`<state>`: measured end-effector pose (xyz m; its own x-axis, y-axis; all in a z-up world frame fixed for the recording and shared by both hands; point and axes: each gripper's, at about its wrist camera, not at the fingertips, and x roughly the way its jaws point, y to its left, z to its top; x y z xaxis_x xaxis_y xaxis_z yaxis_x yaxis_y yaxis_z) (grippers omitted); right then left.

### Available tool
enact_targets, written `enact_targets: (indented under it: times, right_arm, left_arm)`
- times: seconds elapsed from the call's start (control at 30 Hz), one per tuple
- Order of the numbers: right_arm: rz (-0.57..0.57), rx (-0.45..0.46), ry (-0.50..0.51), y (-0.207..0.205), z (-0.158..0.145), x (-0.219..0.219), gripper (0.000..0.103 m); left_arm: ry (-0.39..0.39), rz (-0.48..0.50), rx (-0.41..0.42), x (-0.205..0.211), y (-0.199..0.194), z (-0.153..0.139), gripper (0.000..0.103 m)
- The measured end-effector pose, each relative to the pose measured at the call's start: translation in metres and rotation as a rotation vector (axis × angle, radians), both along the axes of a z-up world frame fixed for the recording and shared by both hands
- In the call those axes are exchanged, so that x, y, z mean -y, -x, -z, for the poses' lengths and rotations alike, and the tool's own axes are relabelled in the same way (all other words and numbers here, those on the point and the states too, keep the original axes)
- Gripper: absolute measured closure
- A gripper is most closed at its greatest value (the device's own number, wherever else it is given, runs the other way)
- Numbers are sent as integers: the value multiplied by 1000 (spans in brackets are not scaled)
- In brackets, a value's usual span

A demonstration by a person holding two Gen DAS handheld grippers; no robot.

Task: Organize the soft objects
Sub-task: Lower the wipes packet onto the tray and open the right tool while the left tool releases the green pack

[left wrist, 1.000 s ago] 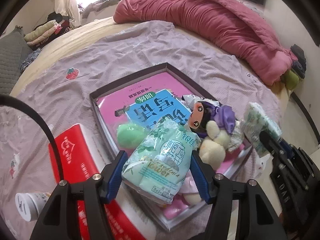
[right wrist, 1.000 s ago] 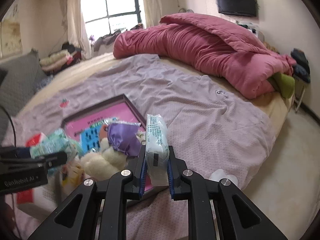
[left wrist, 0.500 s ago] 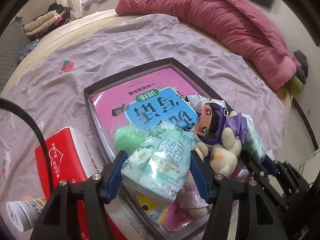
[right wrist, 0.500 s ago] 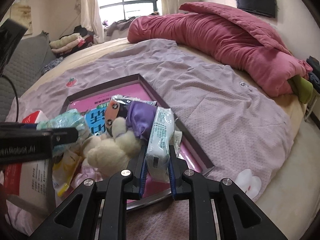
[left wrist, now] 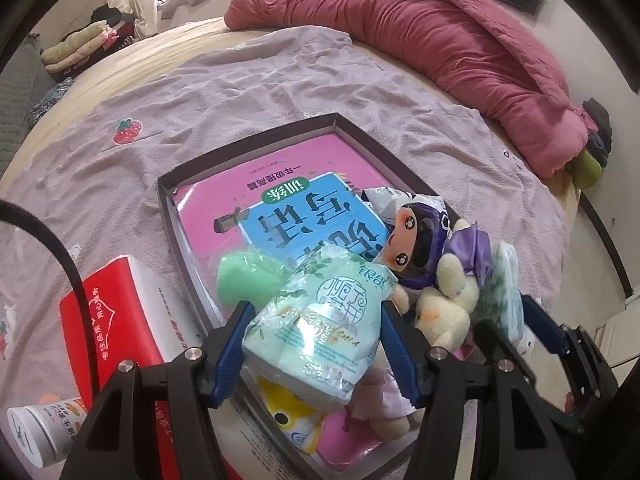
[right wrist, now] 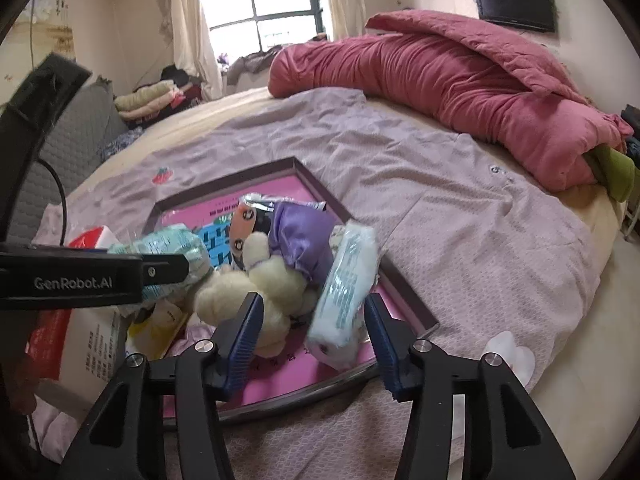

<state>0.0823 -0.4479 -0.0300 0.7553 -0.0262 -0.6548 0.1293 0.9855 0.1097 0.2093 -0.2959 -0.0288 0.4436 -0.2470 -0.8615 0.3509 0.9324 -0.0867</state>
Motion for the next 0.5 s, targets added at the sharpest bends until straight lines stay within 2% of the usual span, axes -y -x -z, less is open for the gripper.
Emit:
enact_targets:
  times: [0.5]
  right_arm:
    - [75,42,-4,9,-10,18,35]
  left_arm:
    - [0,16,10,6,3,-1,39]
